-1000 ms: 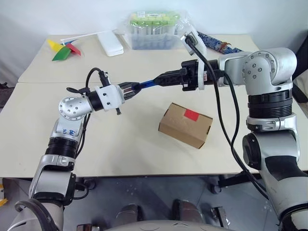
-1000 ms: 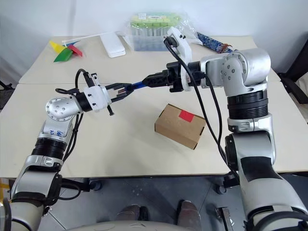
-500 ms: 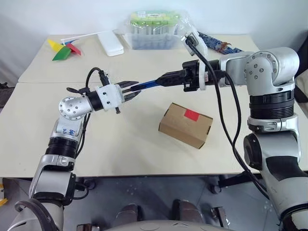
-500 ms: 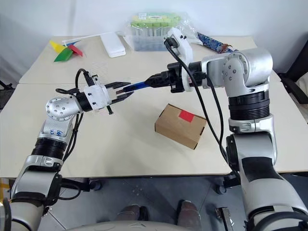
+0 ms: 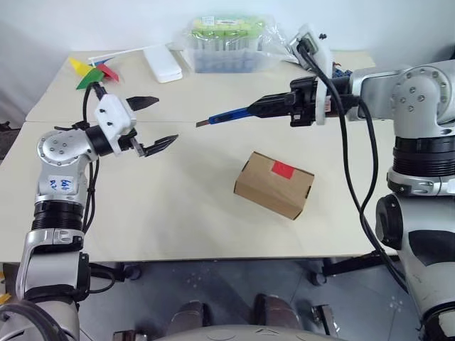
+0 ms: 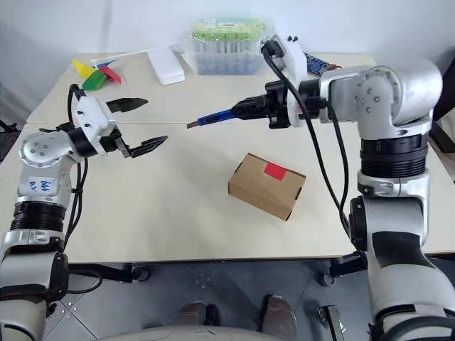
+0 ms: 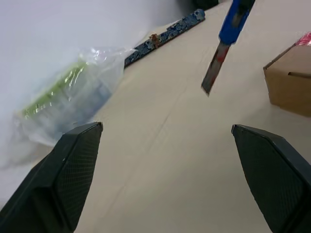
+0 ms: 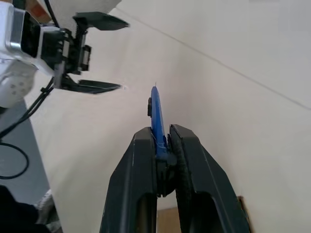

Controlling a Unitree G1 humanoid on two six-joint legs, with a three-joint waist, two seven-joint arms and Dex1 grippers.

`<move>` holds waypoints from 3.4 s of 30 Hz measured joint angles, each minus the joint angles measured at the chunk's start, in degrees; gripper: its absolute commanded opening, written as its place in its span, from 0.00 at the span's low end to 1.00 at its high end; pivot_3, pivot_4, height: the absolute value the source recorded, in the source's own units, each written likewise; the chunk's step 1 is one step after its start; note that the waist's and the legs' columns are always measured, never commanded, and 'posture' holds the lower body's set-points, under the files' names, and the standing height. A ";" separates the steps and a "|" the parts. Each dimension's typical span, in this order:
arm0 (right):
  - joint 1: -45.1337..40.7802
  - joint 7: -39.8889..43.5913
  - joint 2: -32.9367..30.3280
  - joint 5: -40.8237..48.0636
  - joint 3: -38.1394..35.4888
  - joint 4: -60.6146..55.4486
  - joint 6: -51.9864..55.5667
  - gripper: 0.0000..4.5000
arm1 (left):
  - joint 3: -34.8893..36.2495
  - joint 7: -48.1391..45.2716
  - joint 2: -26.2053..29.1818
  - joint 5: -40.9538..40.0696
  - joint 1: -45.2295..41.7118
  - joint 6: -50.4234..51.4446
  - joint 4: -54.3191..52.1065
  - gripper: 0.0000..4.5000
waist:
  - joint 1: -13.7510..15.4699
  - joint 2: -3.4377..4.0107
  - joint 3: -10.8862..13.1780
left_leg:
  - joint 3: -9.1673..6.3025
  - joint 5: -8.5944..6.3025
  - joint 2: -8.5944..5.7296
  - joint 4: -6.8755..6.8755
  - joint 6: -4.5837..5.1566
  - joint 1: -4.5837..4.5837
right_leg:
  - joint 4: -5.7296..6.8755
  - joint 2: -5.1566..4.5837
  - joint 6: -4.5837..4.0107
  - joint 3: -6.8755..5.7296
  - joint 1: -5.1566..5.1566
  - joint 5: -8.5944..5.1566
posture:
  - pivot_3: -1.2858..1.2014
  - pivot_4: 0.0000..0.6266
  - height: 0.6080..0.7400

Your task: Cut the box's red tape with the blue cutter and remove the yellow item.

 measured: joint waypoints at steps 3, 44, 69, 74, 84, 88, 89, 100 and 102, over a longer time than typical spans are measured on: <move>1.41 -0.24 -3.78 0.04 0.03 -3.28 0.87 0.03 | 0.48 -3.14 -0.36 -3.87 1.48 7.59 -2.86 1.00 | 0.27 -0.07 0.04 | -0.01 0.00 -0.04 0.02 0.00 -0.05 | 0.01 -0.01 0.00 0.00 0.01 0.00 | 0.52 0.24 1.00; 32.14 2.04 -30.22 6.18 -10.68 -32.54 -8.10 0.03 | -25.52 -4.73 -20.91 3.85 -11.88 40.55 -10.96 0.00 | 3.06 -0.33 0.20 | 0.09 0.01 0.03 0.18 0.00 -0.26 | -0.41 0.12 0.04 0.09 0.02 0.01 | 0.52 0.24 1.00; 29.70 1.00 -27.76 3.83 -2.54 -27.17 -12.99 0.03 | -26.56 -6.32 -23.38 9.09 -13.26 37.39 -4.94 0.00 | 3.05 -0.33 0.20 | 0.08 0.01 0.03 0.28 0.00 -0.27 | -0.37 0.12 0.04 0.07 0.03 0.01 | 0.52 0.24 1.00; 30.18 1.49 -27.78 2.53 -2.22 -26.31 -14.35 0.03 | -26.53 -6.37 -23.37 9.09 -13.33 37.55 -4.83 0.00 | 3.04 -0.32 0.20 | 0.08 0.01 0.03 0.32 0.00 -0.28 | -0.35 0.12 0.04 0.07 0.04 0.01 | 0.52 0.24 1.00; 31.45 4.08 -29.31 1.10 -1.99 -25.53 -15.85 0.03 | -26.57 -6.45 -23.46 9.25 -14.01 37.57 -3.83 0.00 | 3.00 -0.33 0.20 | 0.07 0.01 0.05 0.47 0.00 -0.31 | -0.29 0.12 0.04 0.08 0.04 0.01 | 0.52 0.24 1.00; 31.46 5.39 -30.16 0.01 -1.30 -25.27 -16.98 0.03 | -26.55 -6.45 -23.60 9.25 -14.44 37.54 -2.85 0.00 | 2.98 -0.32 0.20 | 0.06 0.01 0.05 0.60 0.01 -0.37 | -0.26 0.12 0.04 0.09 0.04 0.01 | 0.52 0.24 1.00; 31.46 5.89 -30.59 -0.44 -0.68 -25.15 -17.34 0.03 | -26.55 -6.44 -23.67 9.26 -14.56 37.53 -2.63 0.00 | 2.98 -0.32 0.20 | 0.06 0.01 0.05 0.64 0.01 -0.39 | -0.24 0.12 0.04 0.09 0.04 0.01 | 0.52 0.24 1.00; 29.32 11.54 -34.24 -4.60 4.48 -22.55 -21.04 0.03 | -26.69 -6.54 -23.91 9.32 -15.36 37.08 -0.88 0.00 | 2.98 -0.32 0.20 | 0.00 -0.02 0.07 0.92 0.05 -0.50 | -0.13 0.12 0.03 0.10 0.04 0.01 | 0.52 0.24 1.00; 28.05 12.69 -34.47 -5.28 5.65 -22.05 -21.24 0.03 | -26.82 -6.69 -23.93 9.48 -15.93 37.06 -0.23 0.00 | 2.96 -0.32 0.20 | 0.01 -0.02 0.07 0.94 0.06 -0.51 | -0.12 0.12 0.03 0.11 0.04 0.01 | 0.52 0.24 1.00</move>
